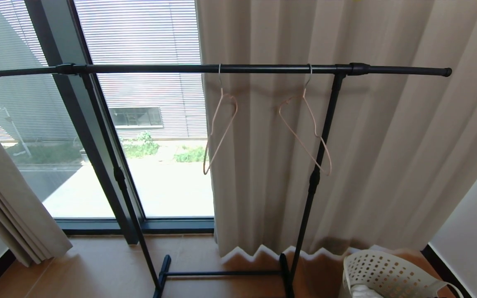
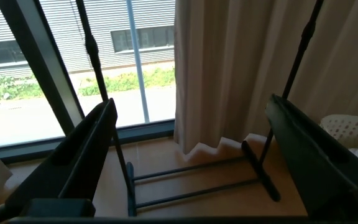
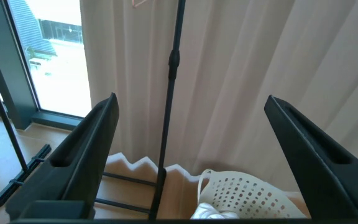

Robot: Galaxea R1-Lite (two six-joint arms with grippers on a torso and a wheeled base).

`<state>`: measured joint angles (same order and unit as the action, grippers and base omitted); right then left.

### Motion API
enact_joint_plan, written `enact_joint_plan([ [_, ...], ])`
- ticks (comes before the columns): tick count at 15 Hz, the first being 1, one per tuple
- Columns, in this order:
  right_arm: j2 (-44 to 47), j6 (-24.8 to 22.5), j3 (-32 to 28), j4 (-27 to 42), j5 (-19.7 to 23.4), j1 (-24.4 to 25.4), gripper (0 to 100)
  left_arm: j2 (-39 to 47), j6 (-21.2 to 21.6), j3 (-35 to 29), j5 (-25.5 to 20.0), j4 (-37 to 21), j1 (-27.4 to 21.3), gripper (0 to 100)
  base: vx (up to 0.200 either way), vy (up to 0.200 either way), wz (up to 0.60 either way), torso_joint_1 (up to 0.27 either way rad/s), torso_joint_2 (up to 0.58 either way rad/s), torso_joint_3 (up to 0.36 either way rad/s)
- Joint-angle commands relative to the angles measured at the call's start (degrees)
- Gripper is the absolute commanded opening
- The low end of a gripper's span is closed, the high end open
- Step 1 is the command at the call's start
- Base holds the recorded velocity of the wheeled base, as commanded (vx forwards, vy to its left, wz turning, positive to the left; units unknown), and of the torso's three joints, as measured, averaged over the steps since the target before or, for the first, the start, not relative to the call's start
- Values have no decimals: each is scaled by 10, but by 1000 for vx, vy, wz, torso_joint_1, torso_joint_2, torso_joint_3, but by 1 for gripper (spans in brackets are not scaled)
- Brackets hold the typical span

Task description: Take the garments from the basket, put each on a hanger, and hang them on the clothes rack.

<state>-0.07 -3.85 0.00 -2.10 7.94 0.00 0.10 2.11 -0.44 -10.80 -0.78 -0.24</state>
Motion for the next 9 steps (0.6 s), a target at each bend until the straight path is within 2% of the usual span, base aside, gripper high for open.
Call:
enact_joint_plan([
  [1,1,0,0,0,1,0,100,0,0,0,0,0,0,100,0,0,0,-198,544,334],
  [9,1,0,0,0,0,0,100,0,-1,0,0,0,1,100,0,0,0,-181,515,336],
])
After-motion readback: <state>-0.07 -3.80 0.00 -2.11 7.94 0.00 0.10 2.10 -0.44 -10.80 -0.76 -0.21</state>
